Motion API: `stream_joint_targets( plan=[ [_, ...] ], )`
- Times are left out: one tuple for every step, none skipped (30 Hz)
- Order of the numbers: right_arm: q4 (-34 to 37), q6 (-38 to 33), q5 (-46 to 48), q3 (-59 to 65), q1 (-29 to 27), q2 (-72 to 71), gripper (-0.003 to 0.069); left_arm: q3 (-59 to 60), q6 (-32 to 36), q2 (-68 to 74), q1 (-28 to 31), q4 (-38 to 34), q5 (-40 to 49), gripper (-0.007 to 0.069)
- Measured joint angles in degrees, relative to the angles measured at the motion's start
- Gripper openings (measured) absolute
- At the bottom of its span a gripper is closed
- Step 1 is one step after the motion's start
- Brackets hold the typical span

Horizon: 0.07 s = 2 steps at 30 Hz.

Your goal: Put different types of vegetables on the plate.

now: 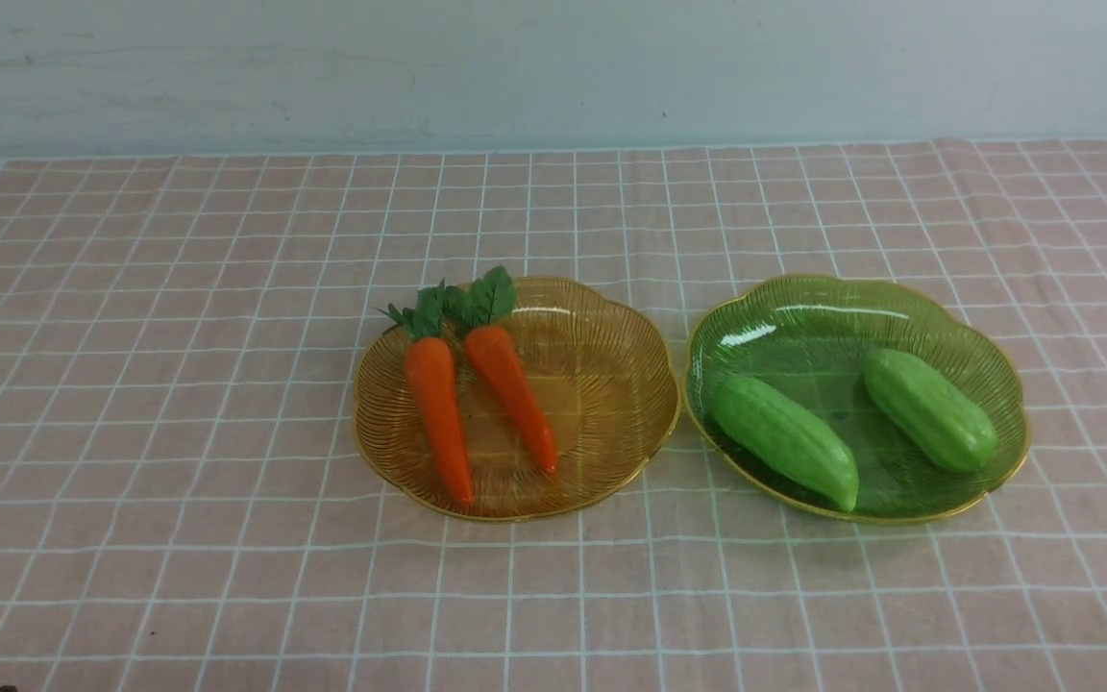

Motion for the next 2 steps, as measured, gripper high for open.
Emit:
stream_joint_targets(
  plan=[
    [0.0, 0.0, 0.0, 0.0, 0.0, 0.0, -0.0015, 0.0, 0.0, 0.0, 0.0, 0.0, 0.0, -0.0001],
    [0.0, 0.0, 0.0, 0.0, 0.0, 0.0, -0.0015, 0.0, 0.0, 0.0, 0.0, 0.0, 0.0, -0.0001]
  ],
)
